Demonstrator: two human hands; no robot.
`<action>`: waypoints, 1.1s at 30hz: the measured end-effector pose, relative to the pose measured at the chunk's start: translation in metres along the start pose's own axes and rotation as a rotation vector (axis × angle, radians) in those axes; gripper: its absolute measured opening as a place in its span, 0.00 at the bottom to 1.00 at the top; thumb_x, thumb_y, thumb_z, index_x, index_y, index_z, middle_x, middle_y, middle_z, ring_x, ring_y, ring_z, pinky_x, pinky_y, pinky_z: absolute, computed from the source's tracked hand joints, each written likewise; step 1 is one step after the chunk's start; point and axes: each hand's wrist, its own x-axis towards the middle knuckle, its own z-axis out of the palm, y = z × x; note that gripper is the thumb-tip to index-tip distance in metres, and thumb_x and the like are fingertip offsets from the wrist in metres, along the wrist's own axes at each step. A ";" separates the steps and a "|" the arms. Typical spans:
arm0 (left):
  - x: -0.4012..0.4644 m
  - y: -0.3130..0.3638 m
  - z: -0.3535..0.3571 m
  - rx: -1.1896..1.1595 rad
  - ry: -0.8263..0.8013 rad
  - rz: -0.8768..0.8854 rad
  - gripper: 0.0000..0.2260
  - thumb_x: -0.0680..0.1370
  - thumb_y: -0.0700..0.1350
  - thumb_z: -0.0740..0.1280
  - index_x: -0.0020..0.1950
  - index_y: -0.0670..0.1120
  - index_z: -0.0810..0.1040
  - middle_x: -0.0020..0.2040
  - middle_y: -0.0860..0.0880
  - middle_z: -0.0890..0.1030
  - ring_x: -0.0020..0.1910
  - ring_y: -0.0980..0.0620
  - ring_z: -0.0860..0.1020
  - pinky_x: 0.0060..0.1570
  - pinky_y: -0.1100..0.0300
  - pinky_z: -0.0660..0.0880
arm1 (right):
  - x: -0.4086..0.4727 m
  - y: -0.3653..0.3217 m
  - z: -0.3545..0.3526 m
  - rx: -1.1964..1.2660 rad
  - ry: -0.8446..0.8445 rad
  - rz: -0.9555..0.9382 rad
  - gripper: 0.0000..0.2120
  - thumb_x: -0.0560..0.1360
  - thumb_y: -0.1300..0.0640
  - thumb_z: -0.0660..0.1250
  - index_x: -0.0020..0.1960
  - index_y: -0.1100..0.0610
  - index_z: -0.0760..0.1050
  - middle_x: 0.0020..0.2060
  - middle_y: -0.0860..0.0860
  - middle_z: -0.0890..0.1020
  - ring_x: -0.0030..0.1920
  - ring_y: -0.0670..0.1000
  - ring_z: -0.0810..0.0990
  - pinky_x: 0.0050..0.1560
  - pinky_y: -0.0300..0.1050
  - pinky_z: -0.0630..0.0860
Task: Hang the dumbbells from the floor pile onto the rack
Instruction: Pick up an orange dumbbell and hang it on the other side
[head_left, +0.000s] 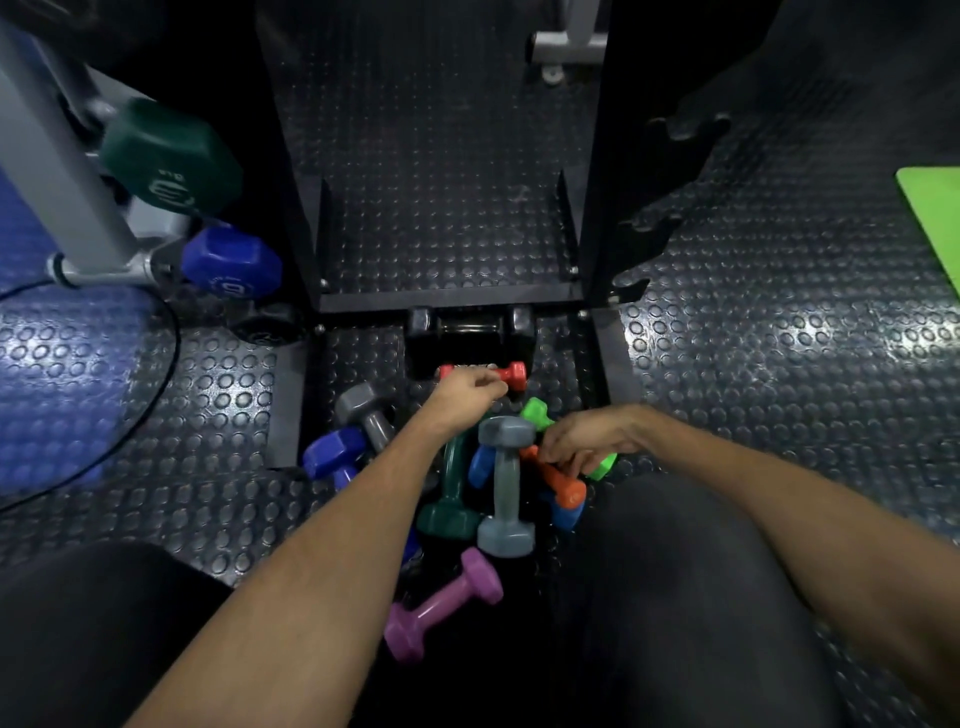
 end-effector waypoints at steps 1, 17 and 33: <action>0.002 -0.002 0.001 -0.012 -0.002 0.001 0.10 0.83 0.43 0.67 0.60 0.42 0.84 0.52 0.50 0.83 0.52 0.53 0.79 0.50 0.64 0.74 | 0.001 0.002 0.001 -0.001 0.014 0.000 0.13 0.82 0.54 0.66 0.64 0.57 0.78 0.56 0.55 0.82 0.52 0.54 0.82 0.56 0.47 0.78; 0.016 -0.011 0.010 -0.138 -0.023 -0.052 0.07 0.83 0.41 0.67 0.57 0.48 0.84 0.62 0.44 0.82 0.52 0.54 0.81 0.56 0.60 0.78 | -0.013 0.004 0.001 0.187 0.049 -0.071 0.22 0.77 0.70 0.68 0.67 0.55 0.70 0.43 0.57 0.83 0.35 0.48 0.84 0.33 0.39 0.79; 0.002 0.068 -0.002 -0.500 0.018 -0.014 0.05 0.83 0.39 0.68 0.55 0.44 0.83 0.47 0.45 0.88 0.48 0.48 0.85 0.53 0.54 0.82 | -0.149 -0.043 -0.080 0.460 0.402 -0.546 0.11 0.74 0.65 0.76 0.55 0.63 0.79 0.44 0.59 0.87 0.51 0.61 0.85 0.57 0.50 0.80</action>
